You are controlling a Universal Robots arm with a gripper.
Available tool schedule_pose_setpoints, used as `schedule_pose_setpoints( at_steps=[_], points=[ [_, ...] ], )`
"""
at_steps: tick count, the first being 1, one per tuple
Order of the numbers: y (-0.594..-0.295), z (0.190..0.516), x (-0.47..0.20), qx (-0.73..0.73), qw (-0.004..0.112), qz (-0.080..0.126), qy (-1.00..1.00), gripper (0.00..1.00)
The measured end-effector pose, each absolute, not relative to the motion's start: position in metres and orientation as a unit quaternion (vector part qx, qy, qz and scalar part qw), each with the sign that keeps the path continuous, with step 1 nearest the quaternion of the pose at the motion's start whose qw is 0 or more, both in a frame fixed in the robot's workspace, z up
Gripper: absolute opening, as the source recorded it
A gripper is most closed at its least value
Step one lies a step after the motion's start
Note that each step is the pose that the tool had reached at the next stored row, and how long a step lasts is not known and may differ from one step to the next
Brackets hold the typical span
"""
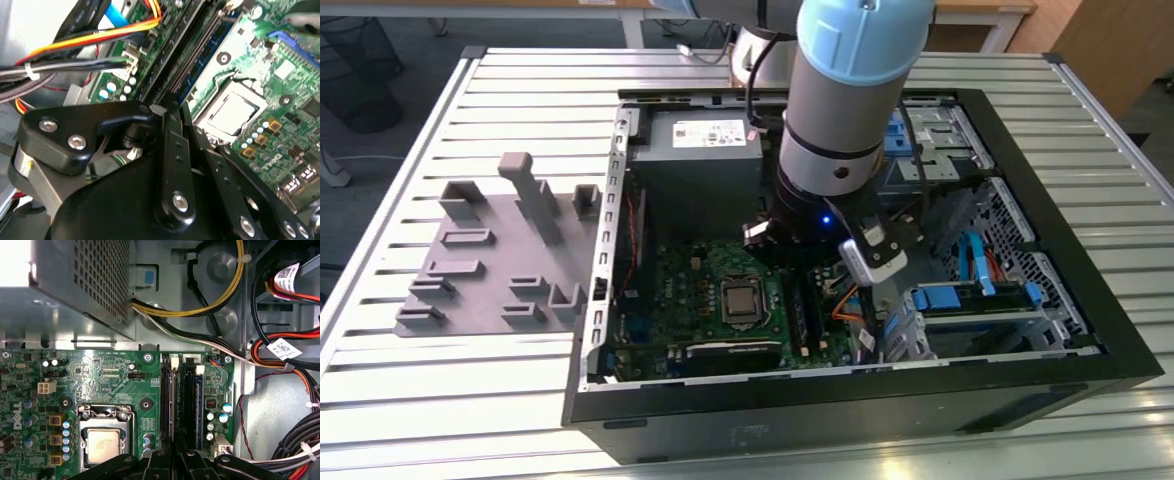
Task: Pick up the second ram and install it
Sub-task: 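Insert the second ram into the second slot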
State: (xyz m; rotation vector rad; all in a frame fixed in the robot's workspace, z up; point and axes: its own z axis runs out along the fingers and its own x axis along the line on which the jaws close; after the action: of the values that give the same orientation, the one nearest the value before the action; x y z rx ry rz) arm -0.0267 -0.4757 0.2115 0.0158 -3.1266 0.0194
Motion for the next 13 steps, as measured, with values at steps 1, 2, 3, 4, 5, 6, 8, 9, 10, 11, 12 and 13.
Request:
schedule_pose_setpoints(
  at_steps=[1,2,3,4,5,6,8,9,10,11,12,13],
  points=[
    [-0.4757,0.2116,-0.0266,0.005,0.008,0.006,-1.000,0.14],
    [-0.4757,0.2116,-0.0265,0.005,0.008,0.006,-1.000,0.14],
    [-0.4757,0.2116,-0.0265,0.005,0.008,0.006,-1.000,0.14],
    [-0.4757,0.2114,-0.0264,0.005,0.008,0.006,-1.000,0.14],
    [-0.4757,0.2110,-0.0263,0.005,0.008,0.006,-1.000,0.14],
    [-0.4756,0.2105,-0.0261,0.005,0.008,0.006,-1.000,0.14],
    [-0.4757,0.2096,-0.0257,0.005,0.009,0.006,-1.000,0.14],
    [-0.4757,0.2092,-0.0255,0.005,0.010,0.006,-1.000,0.14],
    [-0.4757,0.2088,-0.0254,0.005,0.010,0.006,-1.000,0.14],
    [-0.4757,0.2086,-0.0253,0.005,0.010,0.006,-1.000,0.14],
    [-0.4757,0.2086,-0.0253,0.005,0.010,0.006,-1.000,0.14],
    [-0.4757,0.2086,-0.0253,0.005,0.010,0.006,-1.000,0.14]
  ],
)
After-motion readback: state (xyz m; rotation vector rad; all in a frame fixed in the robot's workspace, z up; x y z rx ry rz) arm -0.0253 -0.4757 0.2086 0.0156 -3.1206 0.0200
